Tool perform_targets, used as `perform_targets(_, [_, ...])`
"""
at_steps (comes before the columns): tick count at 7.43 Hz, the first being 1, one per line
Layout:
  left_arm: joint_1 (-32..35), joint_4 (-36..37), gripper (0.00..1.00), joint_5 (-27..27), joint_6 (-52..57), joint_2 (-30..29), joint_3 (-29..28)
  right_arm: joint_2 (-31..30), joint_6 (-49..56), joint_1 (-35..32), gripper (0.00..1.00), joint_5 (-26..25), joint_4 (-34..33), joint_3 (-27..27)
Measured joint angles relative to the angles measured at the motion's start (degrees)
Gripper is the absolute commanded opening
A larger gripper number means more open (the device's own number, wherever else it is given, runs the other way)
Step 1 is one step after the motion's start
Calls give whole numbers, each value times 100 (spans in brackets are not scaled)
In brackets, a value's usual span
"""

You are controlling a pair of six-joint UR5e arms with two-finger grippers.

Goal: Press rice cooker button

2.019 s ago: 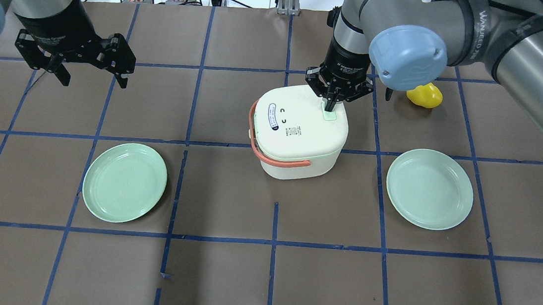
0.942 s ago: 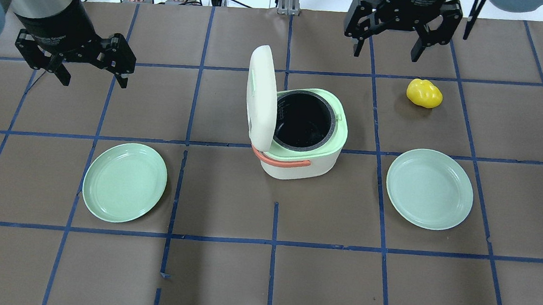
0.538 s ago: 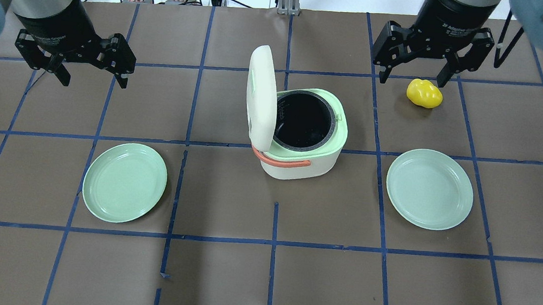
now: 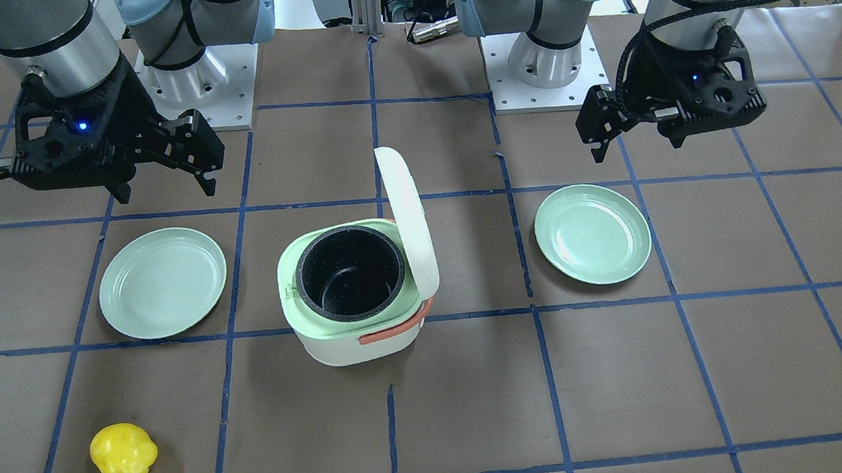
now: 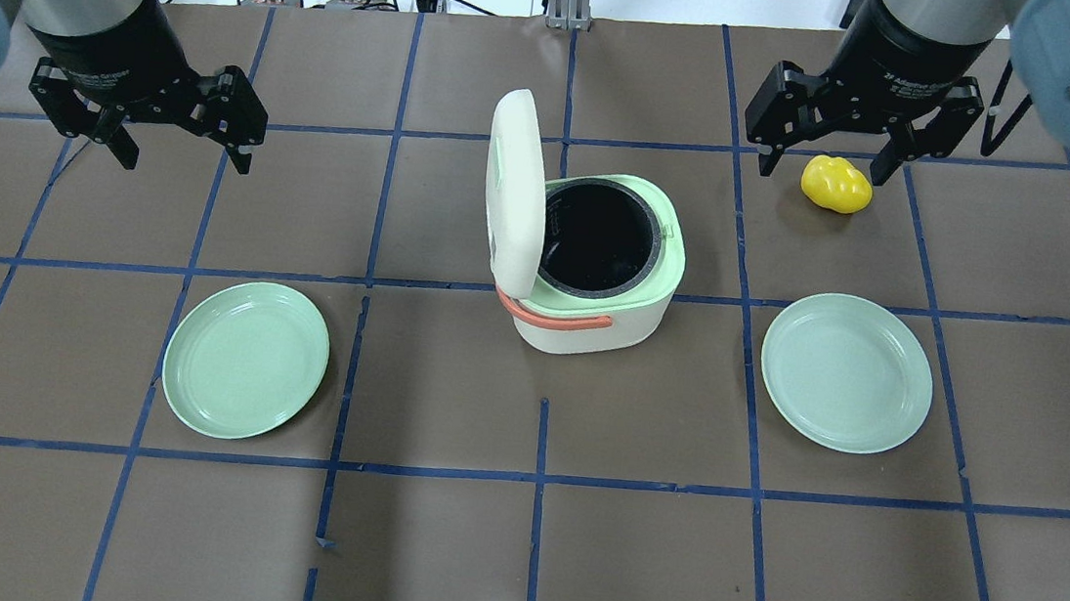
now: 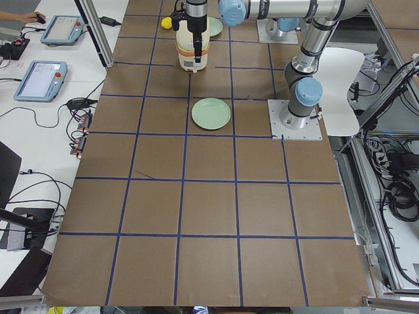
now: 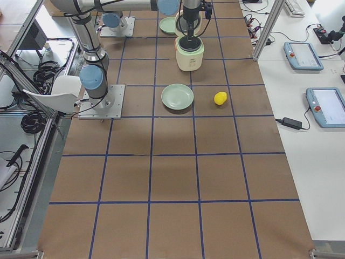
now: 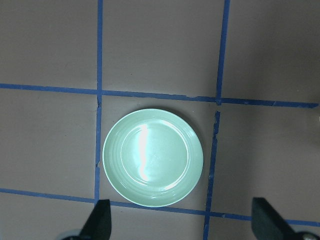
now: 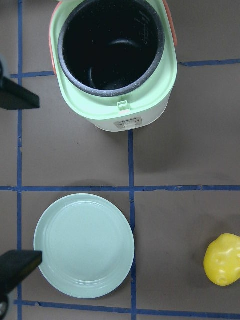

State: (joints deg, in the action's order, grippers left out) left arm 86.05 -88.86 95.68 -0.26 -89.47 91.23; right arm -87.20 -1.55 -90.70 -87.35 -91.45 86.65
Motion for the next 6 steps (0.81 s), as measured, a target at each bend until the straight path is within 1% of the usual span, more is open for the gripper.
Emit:
perform_targets(2, [0,0,100,-1,0,0,0,-2,168,193,100,-8,-90,15])
perform_targets(6, [0,-2,100,2,0,0,0,-29,254,246,100,13,-101,31])
